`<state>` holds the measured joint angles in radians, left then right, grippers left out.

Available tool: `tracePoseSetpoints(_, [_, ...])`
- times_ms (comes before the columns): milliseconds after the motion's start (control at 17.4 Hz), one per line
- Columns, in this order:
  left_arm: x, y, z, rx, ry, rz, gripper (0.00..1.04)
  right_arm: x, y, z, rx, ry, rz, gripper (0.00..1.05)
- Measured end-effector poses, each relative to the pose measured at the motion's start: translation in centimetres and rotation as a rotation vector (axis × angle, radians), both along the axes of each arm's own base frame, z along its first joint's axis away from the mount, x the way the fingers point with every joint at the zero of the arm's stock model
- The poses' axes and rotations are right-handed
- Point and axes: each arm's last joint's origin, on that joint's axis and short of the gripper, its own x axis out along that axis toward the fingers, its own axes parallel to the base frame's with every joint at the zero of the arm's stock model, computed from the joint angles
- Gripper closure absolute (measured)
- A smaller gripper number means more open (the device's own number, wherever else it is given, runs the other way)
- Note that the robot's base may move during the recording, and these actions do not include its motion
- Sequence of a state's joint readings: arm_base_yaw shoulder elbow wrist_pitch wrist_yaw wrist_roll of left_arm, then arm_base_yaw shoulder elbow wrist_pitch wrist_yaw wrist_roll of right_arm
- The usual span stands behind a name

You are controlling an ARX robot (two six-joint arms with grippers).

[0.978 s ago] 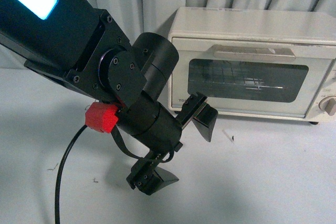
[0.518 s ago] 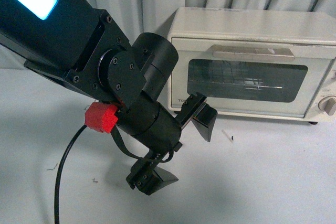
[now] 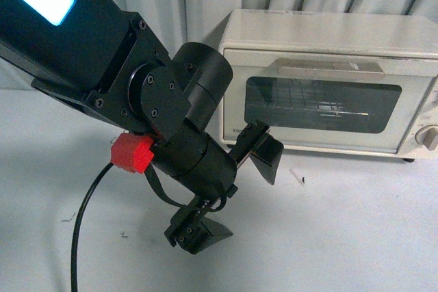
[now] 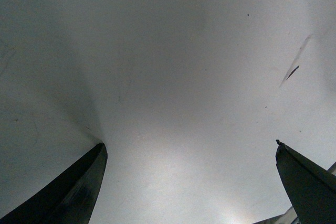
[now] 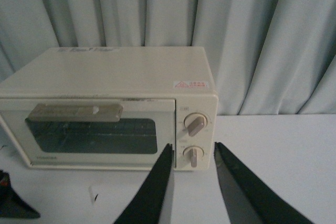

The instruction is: Open oven

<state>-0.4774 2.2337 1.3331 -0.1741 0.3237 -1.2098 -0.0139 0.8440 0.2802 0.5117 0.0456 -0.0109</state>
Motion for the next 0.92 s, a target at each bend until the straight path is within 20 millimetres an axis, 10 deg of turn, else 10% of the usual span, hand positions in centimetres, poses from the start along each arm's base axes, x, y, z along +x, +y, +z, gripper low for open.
tracePoseSetpoints(173, [0.0, 0.0, 0.0, -0.001, 0.002, 0.002, 0.07, 3.7, 1.2, 0.2, -0.009, 0.061, -0.005, 1.03])
tracePoseSetpoints(921, [0.0, 0.0, 0.0, -0.004, 0.007, 0.011, 0.07, 13.0, 8.5, -1.6, -0.041, 0.195, 0.127, 1.03])
